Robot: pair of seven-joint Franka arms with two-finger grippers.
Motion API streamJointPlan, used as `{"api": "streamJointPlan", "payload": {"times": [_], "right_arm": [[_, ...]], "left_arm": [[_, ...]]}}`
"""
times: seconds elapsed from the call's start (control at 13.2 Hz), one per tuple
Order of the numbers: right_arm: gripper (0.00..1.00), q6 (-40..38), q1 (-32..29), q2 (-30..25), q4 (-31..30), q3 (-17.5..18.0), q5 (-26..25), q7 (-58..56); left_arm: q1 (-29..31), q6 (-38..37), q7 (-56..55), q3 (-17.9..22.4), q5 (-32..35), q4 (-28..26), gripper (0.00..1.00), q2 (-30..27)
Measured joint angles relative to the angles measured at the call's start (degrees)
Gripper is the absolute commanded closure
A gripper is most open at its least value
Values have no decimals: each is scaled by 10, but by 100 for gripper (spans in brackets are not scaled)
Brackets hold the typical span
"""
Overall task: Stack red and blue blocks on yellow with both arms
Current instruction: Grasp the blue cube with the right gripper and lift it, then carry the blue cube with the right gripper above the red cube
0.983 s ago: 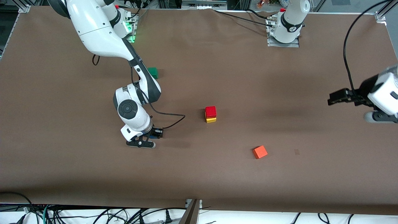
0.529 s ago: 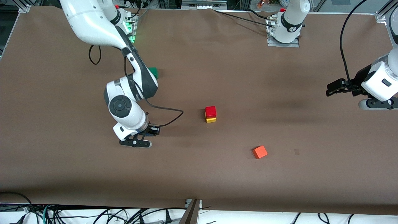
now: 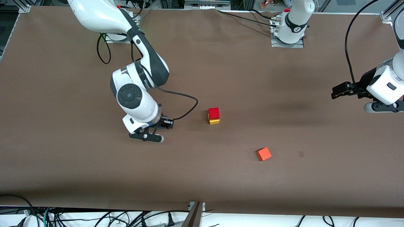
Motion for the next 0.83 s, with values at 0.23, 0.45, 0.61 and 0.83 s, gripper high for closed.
{"api": "streamJointPlan", "payload": {"times": [0.23, 0.45, 0.61, 0.83], "right_arm": [[68, 14, 19, 9, 1, 0, 0, 26], [60, 17, 25, 18, 2, 0, 0, 38], [60, 26, 29, 26, 2, 0, 0, 44], [60, 41, 35, 40, 2, -1, -2, 45]], "left_arm": [[0, 2, 0, 0, 0, 0, 0, 0], [-2, 2, 0, 0, 0, 0, 0, 0], [-2, 2, 0, 0, 0, 0, 0, 0], [-1, 2, 0, 0, 0, 0, 0, 0]]}}
